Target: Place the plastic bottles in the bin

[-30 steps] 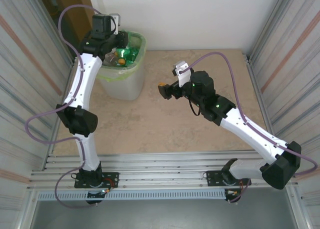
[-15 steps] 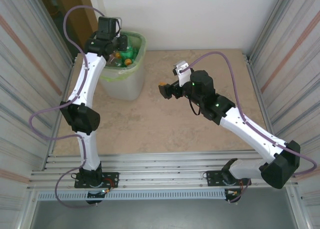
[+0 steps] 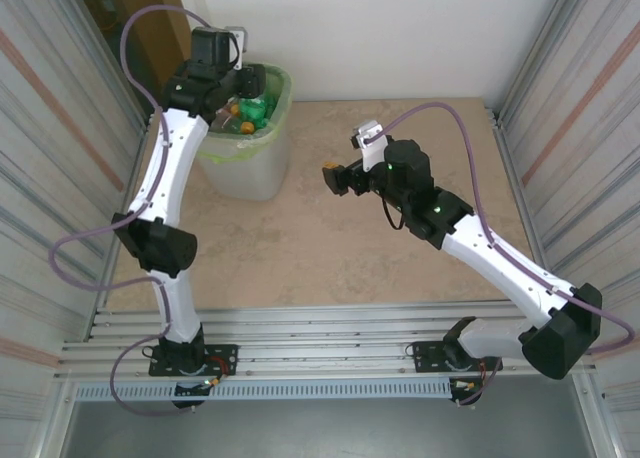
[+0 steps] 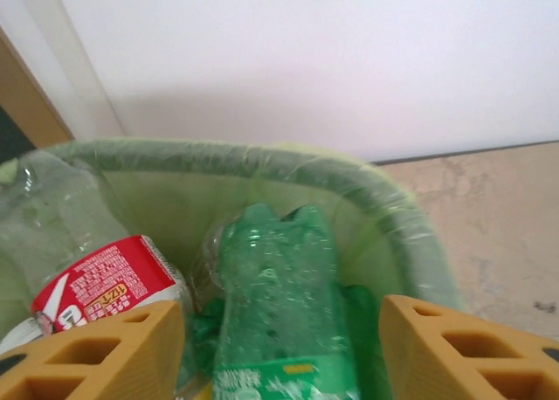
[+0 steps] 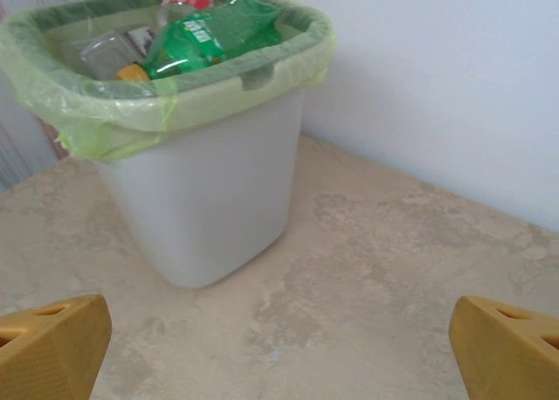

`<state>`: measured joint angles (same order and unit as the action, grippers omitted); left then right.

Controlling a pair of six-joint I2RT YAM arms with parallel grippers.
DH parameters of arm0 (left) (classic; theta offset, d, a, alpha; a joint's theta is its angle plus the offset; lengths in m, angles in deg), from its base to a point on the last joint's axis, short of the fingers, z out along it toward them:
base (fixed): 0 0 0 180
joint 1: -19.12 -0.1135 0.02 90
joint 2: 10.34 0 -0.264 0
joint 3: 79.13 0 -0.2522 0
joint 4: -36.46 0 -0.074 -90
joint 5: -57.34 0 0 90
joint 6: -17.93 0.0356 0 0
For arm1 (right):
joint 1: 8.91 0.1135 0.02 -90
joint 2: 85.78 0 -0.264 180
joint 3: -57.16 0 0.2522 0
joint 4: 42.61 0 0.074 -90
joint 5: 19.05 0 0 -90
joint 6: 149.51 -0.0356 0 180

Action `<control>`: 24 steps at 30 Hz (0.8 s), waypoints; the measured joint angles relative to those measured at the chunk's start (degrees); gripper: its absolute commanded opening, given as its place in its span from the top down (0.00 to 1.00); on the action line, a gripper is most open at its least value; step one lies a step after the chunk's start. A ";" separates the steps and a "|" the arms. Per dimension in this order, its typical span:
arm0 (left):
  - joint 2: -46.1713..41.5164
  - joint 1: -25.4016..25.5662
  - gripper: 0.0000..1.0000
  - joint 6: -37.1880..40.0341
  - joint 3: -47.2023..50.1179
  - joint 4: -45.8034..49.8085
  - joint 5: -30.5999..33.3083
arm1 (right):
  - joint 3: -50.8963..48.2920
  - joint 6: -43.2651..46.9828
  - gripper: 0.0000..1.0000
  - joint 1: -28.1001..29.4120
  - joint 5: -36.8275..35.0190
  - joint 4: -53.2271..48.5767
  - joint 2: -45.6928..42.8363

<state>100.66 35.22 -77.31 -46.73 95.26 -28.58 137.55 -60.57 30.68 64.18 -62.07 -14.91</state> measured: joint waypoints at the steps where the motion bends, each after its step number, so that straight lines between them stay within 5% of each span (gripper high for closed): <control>1: -1.66 0.37 0.33 -0.02 0.81 -0.37 -0.04 | -0.26 0.00 0.02 -0.26 -0.28 -0.02 -0.48; 8: -16.96 3.34 0.19 -0.02 13.00 -5.29 0.04 | -2.43 -0.02 0.02 -0.74 -4.11 -0.48 -5.25; 15: -35.04 7.15 0.05 -1.03 38.62 -13.66 0.81 | -6.32 -0.04 0.02 -1.92 -11.15 -2.62 -12.00; 24: -61.00 12.55 0.01 -3.41 70.07 -22.23 5.90 | -11.93 -2.08 0.02 -3.65 -20.74 -7.91 -22.49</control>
<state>39.66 47.77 -80.72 23.34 73.03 -22.68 125.61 -62.65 27.03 43.44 -69.98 -37.40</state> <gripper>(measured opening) 0.986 0.977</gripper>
